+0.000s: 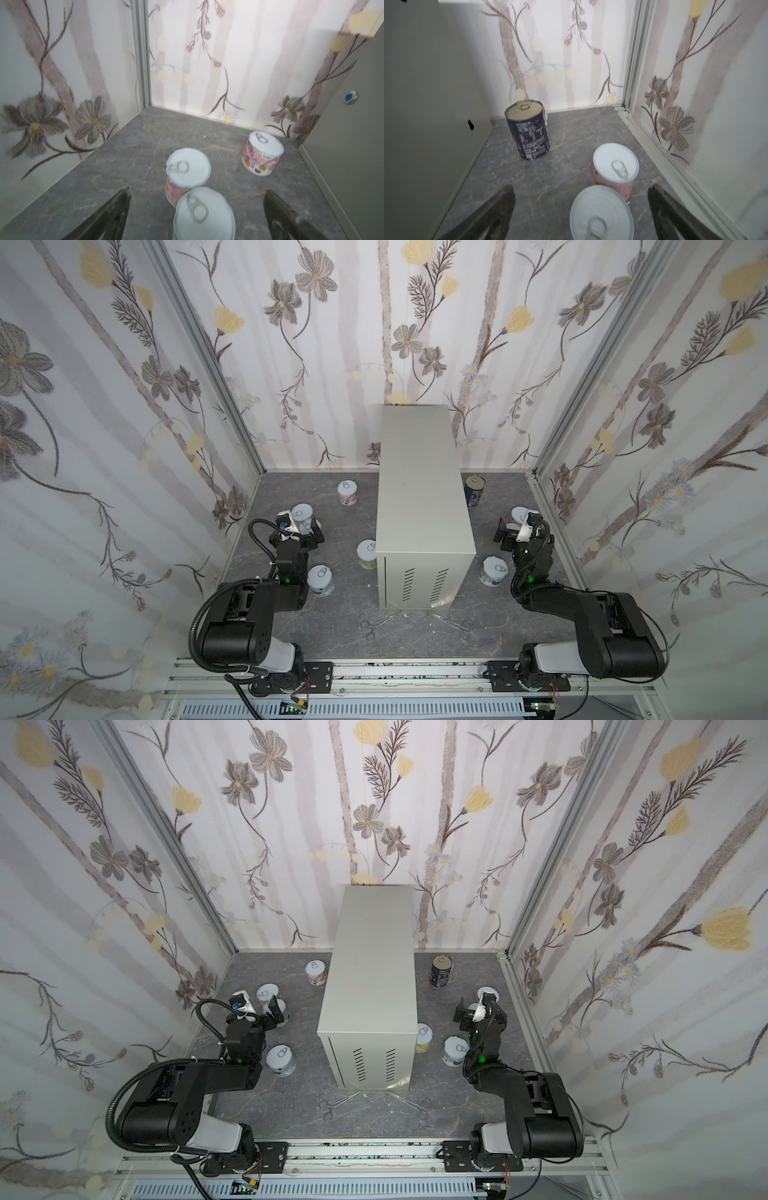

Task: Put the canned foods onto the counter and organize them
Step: 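Raise both arms from rest toward the cans beside the cabinet, then lower the right gripper onto the light-blue cartoon can and grasp it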

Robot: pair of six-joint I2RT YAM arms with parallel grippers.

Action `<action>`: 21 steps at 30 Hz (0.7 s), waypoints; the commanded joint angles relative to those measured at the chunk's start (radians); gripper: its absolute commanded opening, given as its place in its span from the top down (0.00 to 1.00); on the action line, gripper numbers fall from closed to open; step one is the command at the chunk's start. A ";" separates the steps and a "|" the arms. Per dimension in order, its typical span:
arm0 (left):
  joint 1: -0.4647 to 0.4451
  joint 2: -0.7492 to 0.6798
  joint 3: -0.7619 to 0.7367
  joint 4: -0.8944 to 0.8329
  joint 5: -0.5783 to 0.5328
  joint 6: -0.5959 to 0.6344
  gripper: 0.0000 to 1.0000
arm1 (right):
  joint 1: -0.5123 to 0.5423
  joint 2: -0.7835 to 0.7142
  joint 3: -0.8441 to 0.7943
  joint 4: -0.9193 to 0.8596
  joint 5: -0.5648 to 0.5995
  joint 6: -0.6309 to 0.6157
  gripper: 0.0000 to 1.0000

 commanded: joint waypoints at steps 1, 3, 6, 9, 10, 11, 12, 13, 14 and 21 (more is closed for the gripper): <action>-0.015 -0.100 0.125 -0.327 -0.026 -0.050 0.00 | 0.015 -0.092 0.092 -0.307 -0.070 0.066 0.00; -0.022 -0.148 0.208 -0.474 0.036 -0.108 0.00 | 0.028 -0.145 0.162 -0.449 -0.130 0.076 0.00; -0.059 -0.200 0.308 -0.655 0.056 -0.115 0.00 | 0.061 -0.236 0.232 -0.601 -0.100 0.161 0.00; -0.074 -0.235 0.395 -0.818 0.061 -0.091 0.00 | 0.066 -0.281 0.335 -0.826 -0.058 0.310 0.00; -0.075 -0.244 0.423 -0.874 0.065 -0.083 0.00 | 0.066 -0.270 0.380 -0.925 -0.070 0.341 0.00; -0.075 -0.249 0.444 -0.918 0.065 -0.078 0.00 | 0.067 -0.251 0.443 -1.015 -0.079 0.364 0.00; -0.076 -0.252 0.472 -0.972 0.060 -0.074 0.00 | 0.068 -0.225 0.489 -1.107 -0.098 0.389 0.00; -0.076 -0.248 0.499 -1.028 0.059 -0.067 0.00 | 0.068 -0.203 0.521 -1.191 -0.133 0.405 0.00; -0.076 -0.241 0.524 -1.074 0.069 -0.054 0.00 | 0.068 -0.191 0.540 -1.246 -0.170 0.414 0.00; -0.078 -0.193 0.655 -1.374 0.147 0.000 0.00 | 0.085 -0.236 0.512 -1.456 -0.191 0.489 0.00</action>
